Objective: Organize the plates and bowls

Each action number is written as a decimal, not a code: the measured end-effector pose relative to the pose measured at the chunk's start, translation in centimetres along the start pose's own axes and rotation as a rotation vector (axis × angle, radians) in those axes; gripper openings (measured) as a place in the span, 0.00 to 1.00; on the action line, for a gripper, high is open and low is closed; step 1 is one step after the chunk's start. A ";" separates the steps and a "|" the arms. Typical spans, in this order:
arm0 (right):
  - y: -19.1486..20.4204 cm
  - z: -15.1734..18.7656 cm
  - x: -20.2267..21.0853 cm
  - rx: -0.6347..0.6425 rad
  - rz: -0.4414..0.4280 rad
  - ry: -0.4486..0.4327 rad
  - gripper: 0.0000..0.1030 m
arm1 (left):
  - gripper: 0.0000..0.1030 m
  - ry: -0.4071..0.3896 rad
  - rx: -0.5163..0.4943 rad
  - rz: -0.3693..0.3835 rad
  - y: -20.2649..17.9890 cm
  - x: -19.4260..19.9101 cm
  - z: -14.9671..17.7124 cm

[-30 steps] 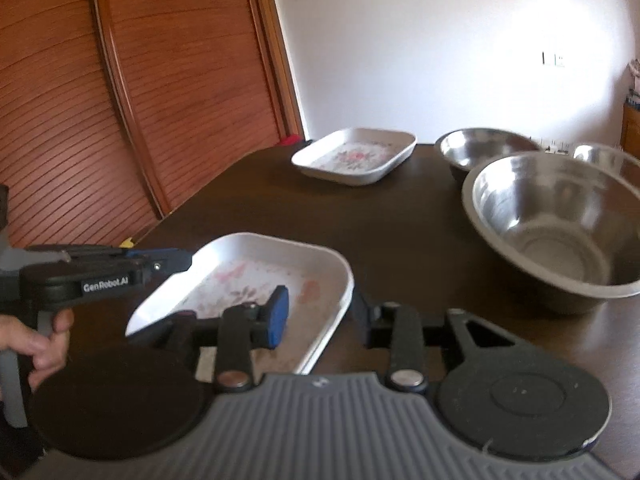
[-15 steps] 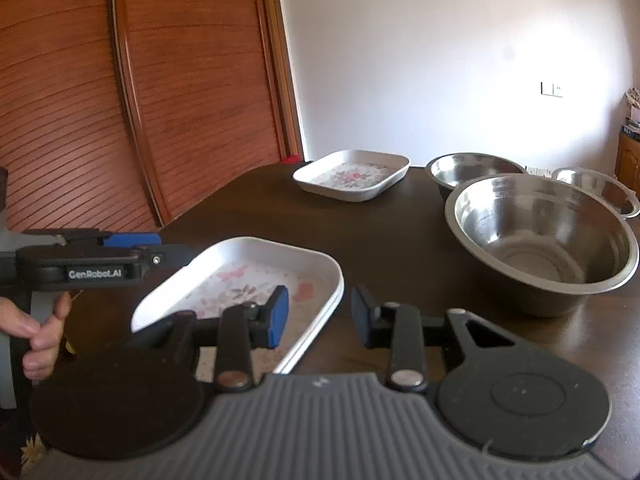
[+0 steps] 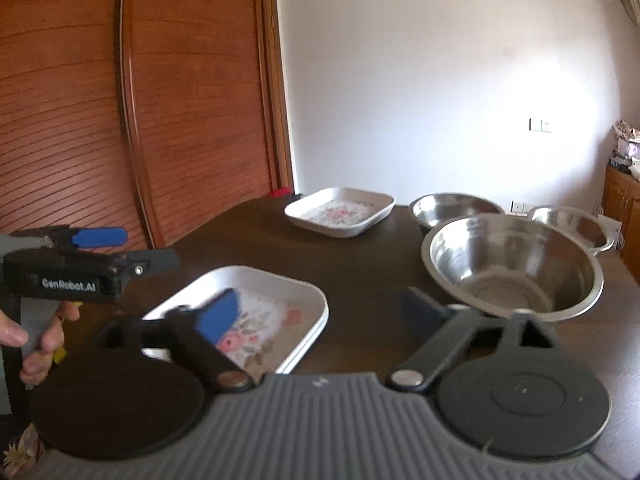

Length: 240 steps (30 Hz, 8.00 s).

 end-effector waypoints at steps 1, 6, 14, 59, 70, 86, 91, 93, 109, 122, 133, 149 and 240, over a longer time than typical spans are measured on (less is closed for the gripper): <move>-0.1 -0.1 0.3 0.002 0.005 -0.015 1.00 | 1.00 0.000 -0.006 -0.005 0.0 0.0 0.0; -0.4 -0.7 0.7 0.013 0.022 -0.022 1.00 | 1.00 -0.003 -0.010 -0.004 0.0 0.2 -0.5; -0.4 -2.3 0.6 0.064 0.031 -0.040 1.00 | 1.00 -0.010 -0.031 -0.005 0.0 -0.9 -2.3; -6.3 -9.1 -23.2 -0.143 -0.066 0.365 0.57 | 0.75 0.286 -0.027 0.067 4.3 -26.3 -10.4; -6.8 -8.6 -24.5 -0.144 -0.047 0.404 0.57 | 0.53 0.337 -0.022 0.034 4.5 -29.8 -9.6; -6.6 -7.6 -25.7 -0.132 -0.040 0.442 0.53 | 0.37 0.371 -0.016 0.024 4.7 -30.2 -8.6; -6.7 -7.1 -26.0 -0.097 -0.017 0.456 0.35 | 0.36 0.367 -0.001 0.019 5.3 -29.9 -8.4; -6.9 -6.8 -26.2 -0.094 -0.019 0.466 0.27 | 0.36 0.372 0.009 0.029 5.4 -29.7 -8.2; -7.3 -7.5 -25.0 -0.070 -0.022 0.393 0.14 | 0.36 0.326 0.093 0.024 6.8 -26.0 -8.8; -6.8 -8.5 -20.0 -0.110 -0.055 0.291 0.13 | 0.36 0.232 0.098 0.048 5.7 -18.2 -10.7; -6.4 -7.7 -14.2 -0.135 -0.081 0.215 0.13 | 0.36 0.145 0.103 0.079 3.4 -10.7 -10.2; -5.2 -4.6 -7.7 -0.181 -0.072 0.183 0.12 | 0.36 0.126 0.093 0.122 0.9 -2.2 -6.0; -5.6 -0.5 2.4 0.023 0.141 0.058 0.16 | 1.00 0.089 -0.002 0.217 -7.7 0.4 1.1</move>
Point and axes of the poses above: each gripper's, at about its wrist camera, not at the fingertips, and x roughly against the way its jaws point, y to its left, z to its underside, the point moved 3 cm from there along -x, roughly the way its jaws point, and after that the axes turned 14 degrees about x, right-handed, at the moved point
